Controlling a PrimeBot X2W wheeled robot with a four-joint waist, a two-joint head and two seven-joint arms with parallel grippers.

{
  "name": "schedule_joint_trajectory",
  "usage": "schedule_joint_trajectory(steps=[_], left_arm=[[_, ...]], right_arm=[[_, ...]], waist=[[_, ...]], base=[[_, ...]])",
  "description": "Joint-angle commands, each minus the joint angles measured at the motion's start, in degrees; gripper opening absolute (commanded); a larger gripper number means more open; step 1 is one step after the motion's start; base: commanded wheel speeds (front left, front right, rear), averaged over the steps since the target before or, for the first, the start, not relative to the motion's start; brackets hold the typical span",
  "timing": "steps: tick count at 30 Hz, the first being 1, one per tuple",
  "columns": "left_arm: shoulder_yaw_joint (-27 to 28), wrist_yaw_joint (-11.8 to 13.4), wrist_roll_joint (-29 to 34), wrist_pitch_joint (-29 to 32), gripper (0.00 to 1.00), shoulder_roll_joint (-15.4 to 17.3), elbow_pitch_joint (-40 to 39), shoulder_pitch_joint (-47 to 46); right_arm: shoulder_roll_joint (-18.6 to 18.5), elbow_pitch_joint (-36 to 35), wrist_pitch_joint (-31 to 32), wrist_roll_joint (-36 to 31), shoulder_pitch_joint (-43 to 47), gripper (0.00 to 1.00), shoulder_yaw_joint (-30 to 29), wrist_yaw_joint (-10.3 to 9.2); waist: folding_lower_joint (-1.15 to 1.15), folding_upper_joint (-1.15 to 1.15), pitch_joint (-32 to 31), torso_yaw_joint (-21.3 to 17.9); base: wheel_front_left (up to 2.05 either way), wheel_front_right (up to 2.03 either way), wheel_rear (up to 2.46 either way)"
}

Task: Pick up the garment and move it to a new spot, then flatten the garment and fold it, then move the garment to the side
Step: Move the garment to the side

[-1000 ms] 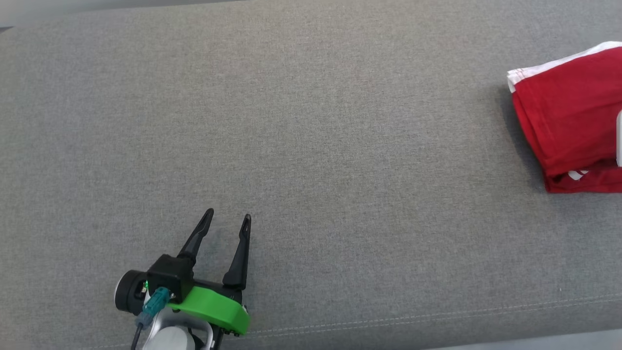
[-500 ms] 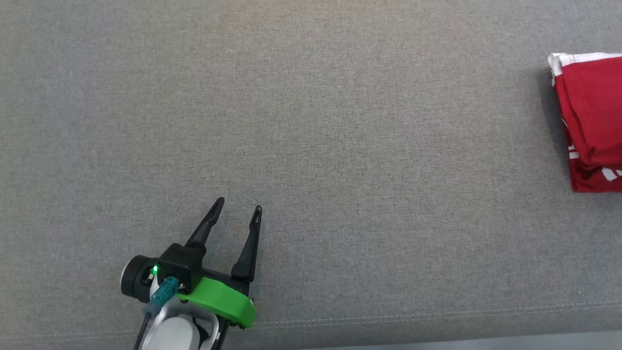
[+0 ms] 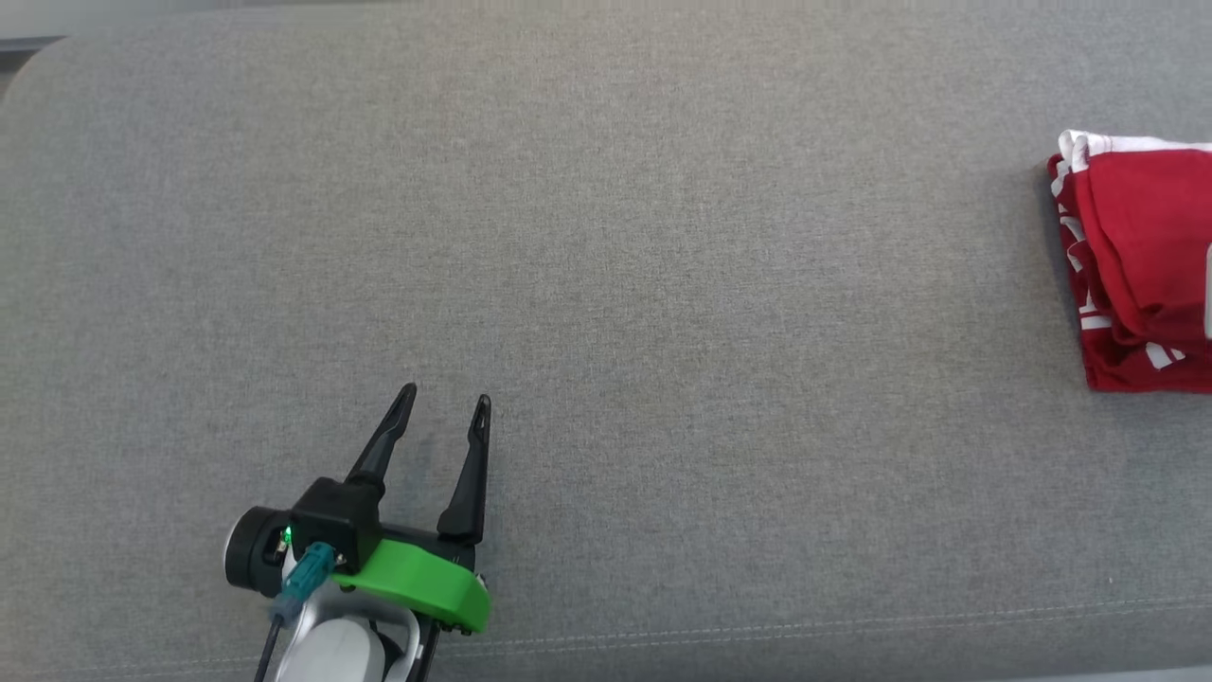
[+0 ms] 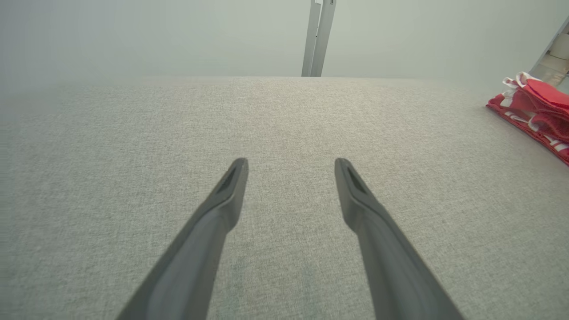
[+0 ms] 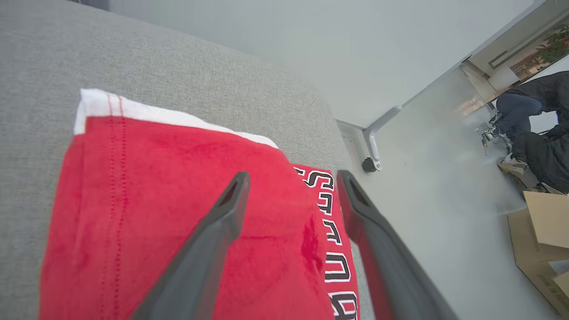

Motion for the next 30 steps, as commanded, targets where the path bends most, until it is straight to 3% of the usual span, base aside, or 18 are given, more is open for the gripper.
schedule_joint_trajectory(steps=[1, 7, 10, 11, 15, 20, 30], left_arm=[[0.4, 0.2, -0.6, -0.4, 1.00, 0.0, 0.2, 1.0], [2.2, -0.2, -2.3, -1.1, 1.00, -0.4, 0.7, 2.1], [3.7, 0.4, -3.1, -1.2, 1.00, -0.8, 0.9, 3.0], [5.5, 2.0, -4.5, -1.2, 1.00, -1.2, 2.0, 4.1], [6.7, 3.2, -6.5, -1.2, 1.00, -1.9, 3.8, 5.0], [9.4, 6.1, -8.9, -0.7, 1.00, -2.1, 5.4, 6.0], [10.4, 6.8, -11.1, 2.6, 1.00, -1.0, 6.9, 5.2]], right_arm=[[-0.1, 0.8, -1.5, 0.8, 0.9, 1.00, 0.6, -0.11], [1.9, 4.5, -8.2, 6.6, 2.4, 1.00, 1.9, -0.11], [3.3, 5.3, -10.4, 10.3, 3.3, 1.00, 2.6, -0.11], [4.2, 5.0, -11.4, 12.6, 4.5, 1.00, 3.6, -0.11], [5.7, 3.6, -12.8, 14.7, 6.5, 1.00, 5.7, -0.11], [8.8, -0.9, -13.4, 18.8, 10.2, 1.00, 7.5, -0.11], [16.7, -16.1, -13.2, 27.3, 22.7, 1.00, 7.2, -0.11]], waist=[[0.00, 0.00, -2.3, -0.3], [0.00, 0.00, -7.2, -0.1], [0.00, 0.00, -9.9, 0.6], [0.00, 0.00, -11.6, 1.2], [0.00, 0.00, -14.3, 1.6], [0.00, 0.00, -17.0, 2.1], [0.00, 0.00, -19.6, 3.5]], base=[[0.00, 0.00, 0.00], [0.00, 0.00, 0.00], [0.00, 0.00, 0.00], [0.00, 0.00, 0.00], [0.00, 0.00, 0.00], [0.00, 0.00, 0.00], [0.00, 0.00, 0.00]])
